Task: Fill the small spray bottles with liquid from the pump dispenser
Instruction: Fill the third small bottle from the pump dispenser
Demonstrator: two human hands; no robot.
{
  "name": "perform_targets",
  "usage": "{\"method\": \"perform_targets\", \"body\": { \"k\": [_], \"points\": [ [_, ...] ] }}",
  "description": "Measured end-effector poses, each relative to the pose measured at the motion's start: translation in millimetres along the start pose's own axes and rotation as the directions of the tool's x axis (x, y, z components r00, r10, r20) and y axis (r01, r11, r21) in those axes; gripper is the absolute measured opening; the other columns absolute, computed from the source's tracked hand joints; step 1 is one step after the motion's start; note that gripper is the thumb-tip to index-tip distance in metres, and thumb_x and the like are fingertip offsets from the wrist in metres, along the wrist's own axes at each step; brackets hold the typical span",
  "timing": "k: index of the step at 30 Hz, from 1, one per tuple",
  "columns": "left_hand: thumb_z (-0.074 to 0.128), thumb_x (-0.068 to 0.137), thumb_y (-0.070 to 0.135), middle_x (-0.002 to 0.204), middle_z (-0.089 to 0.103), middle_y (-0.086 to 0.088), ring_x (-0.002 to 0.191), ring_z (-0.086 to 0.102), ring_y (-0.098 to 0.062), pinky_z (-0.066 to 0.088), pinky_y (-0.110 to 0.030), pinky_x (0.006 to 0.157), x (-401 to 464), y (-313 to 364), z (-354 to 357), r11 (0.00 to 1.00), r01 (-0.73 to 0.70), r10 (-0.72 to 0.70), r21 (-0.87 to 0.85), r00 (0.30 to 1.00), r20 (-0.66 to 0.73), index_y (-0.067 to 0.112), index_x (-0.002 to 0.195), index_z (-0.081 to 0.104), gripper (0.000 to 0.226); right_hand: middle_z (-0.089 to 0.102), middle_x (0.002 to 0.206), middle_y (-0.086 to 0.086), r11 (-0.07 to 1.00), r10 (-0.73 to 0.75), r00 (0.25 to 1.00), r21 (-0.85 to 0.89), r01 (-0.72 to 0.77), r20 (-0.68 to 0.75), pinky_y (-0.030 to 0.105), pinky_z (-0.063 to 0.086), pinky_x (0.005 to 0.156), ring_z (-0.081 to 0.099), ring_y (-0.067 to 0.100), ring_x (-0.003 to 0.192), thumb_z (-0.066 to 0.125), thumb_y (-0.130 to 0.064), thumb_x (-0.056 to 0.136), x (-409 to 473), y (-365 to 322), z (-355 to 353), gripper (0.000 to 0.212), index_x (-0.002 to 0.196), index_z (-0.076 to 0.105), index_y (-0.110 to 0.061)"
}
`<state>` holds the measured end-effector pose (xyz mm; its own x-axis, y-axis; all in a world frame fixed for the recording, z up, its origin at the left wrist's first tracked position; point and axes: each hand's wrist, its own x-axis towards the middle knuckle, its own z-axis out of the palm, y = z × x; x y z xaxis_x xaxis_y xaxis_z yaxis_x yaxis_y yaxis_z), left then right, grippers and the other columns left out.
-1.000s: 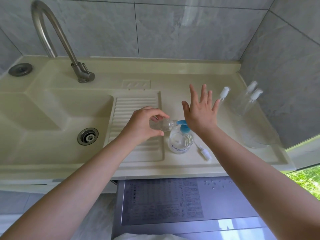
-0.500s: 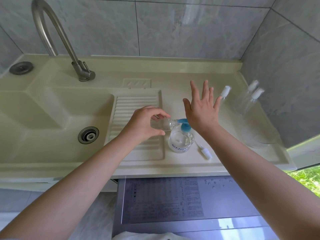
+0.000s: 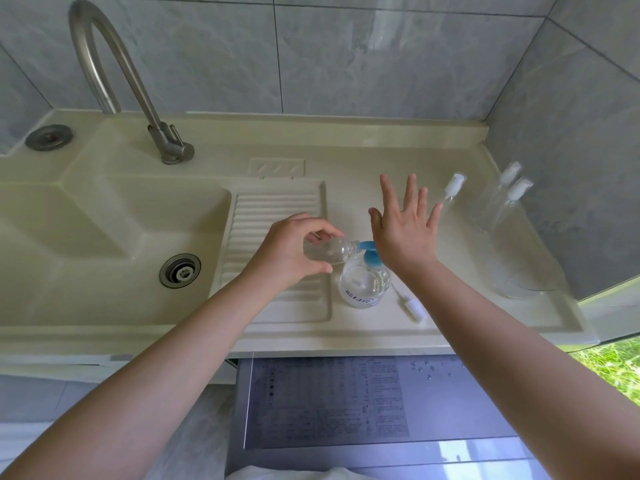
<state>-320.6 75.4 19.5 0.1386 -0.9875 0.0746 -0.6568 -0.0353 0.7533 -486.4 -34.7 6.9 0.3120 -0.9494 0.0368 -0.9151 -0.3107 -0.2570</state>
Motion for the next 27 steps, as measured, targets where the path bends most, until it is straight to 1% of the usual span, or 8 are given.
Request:
{"method": "perform_targets", "body": {
  "k": [2, 4, 7, 9, 11, 18, 23, 27],
  "points": [
    [0.091, 0.059, 0.009, 0.101, 0.064, 0.01, 0.091, 0.062, -0.003, 0.037, 0.001, 0.075, -0.9, -1.8, 0.7, 1.0, -0.002, 0.002, -0.001, 1.0, -0.002, 0.028, 0.106, 0.073, 0.054, -0.01, 0.168, 0.009, 0.999, 0.023, 1.0, 0.037, -0.023, -0.005, 0.061, -0.002, 0.121, -0.006, 0.034, 0.154, 0.027, -0.045, 0.107, -0.6, -1.1, 3.1, 0.058, 0.159, 0.002, -0.035],
    [0.091, 0.058, 0.009, 0.102, 0.065, 0.008, 0.091, 0.062, -0.005, 0.036, 0.001, 0.075, -1.4, -3.1, 0.3, 1.0, -0.001, 0.001, 0.001, 1.0, 0.0, 0.027, 0.105, 0.073, 0.054, -0.009, 0.168, 0.009, 0.997, 0.029, 0.999, 0.066, -0.026, -0.044, 0.062, -0.001, 0.12, -0.006, 0.033, 0.154, 0.026, -0.048, 0.106, -0.5, -0.7, 1.0, 0.059, 0.159, 0.003, -0.035],
    [0.091, 0.058, 0.009, 0.104, 0.065, 0.007, 0.092, 0.063, -0.005, 0.035, 0.002, 0.073, -2.3, -3.6, -0.6, 1.0, 0.012, -0.012, 0.005, 1.0, 0.005, 0.028, 0.106, 0.073, 0.054, -0.009, 0.167, 0.01, 1.0, -0.011, 0.997, 0.019, 0.012, -0.075, 0.061, -0.002, 0.119, -0.006, 0.035, 0.154, 0.027, -0.049, 0.106, 0.1, 0.8, -3.2, 0.06, 0.16, 0.003, -0.034],
    [0.091, 0.059, 0.009, 0.104, 0.065, 0.008, 0.092, 0.062, -0.004, 0.035, 0.003, 0.072, -2.5, -3.5, -0.2, 1.0, 0.022, -0.022, 0.0, 1.0, 0.009, 0.028, 0.106, 0.073, 0.053, -0.01, 0.167, 0.01, 1.0, -0.026, 0.998, -0.013, 0.026, -0.05, 0.061, -0.003, 0.119, -0.007, 0.035, 0.154, 0.027, -0.047, 0.107, -0.8, 0.8, -1.9, 0.059, 0.159, 0.003, -0.034],
    [0.091, 0.059, 0.01, 0.103, 0.065, 0.009, 0.092, 0.062, -0.004, 0.035, 0.003, 0.071, -2.2, -2.7, -0.6, 1.0, 0.03, -0.03, -0.007, 1.0, 0.008, 0.028, 0.106, 0.073, 0.053, -0.009, 0.168, 0.01, 1.0, -0.015, 1.0, -0.002, 0.015, -0.026, 0.061, -0.001, 0.121, -0.006, 0.035, 0.154, 0.026, -0.045, 0.107, -0.9, 0.5, 2.5, 0.058, 0.159, 0.004, -0.034],
    [0.091, 0.059, 0.009, 0.102, 0.065, 0.008, 0.092, 0.062, -0.005, 0.035, 0.003, 0.072, -1.2, -2.3, -2.7, 1.0, 0.026, -0.026, -0.003, 1.0, 0.012, 0.028, 0.106, 0.073, 0.053, -0.008, 0.167, 0.012, 1.0, -0.006, 0.998, 0.028, 0.008, -0.063, 0.059, -0.003, 0.12, -0.005, 0.035, 0.154, 0.027, -0.049, 0.106, 0.1, 0.8, -4.7, 0.062, 0.16, 0.001, -0.031],
    [0.092, 0.058, 0.009, 0.1, 0.064, 0.01, 0.09, 0.062, -0.003, 0.035, 0.002, 0.073, -0.6, -1.9, -3.4, 1.0, 0.019, -0.019, -0.009, 1.0, 0.006, 0.027, 0.105, 0.073, 0.053, -0.01, 0.167, 0.013, 0.999, -0.034, 0.999, -0.007, 0.034, -0.036, 0.06, 0.0, 0.121, -0.003, 0.037, 0.154, 0.03, -0.044, 0.107, -0.2, -2.6, 0.3, 0.06, 0.159, 0.005, -0.033],
    [0.092, 0.058, 0.008, 0.1, 0.063, 0.012, 0.091, 0.062, -0.003, 0.036, 0.002, 0.073, -0.2, -2.5, -3.3, 1.0, 0.022, -0.022, -0.008, 1.0, 0.011, 0.027, 0.105, 0.073, 0.054, -0.012, 0.167, 0.013, 1.0, -0.008, 0.997, 0.014, 0.009, -0.079, 0.058, 0.001, 0.122, 0.001, 0.036, 0.154, 0.032, -0.042, 0.107, -2.2, -3.4, 4.5, 0.06, 0.16, 0.006, -0.031]
  ]
}}
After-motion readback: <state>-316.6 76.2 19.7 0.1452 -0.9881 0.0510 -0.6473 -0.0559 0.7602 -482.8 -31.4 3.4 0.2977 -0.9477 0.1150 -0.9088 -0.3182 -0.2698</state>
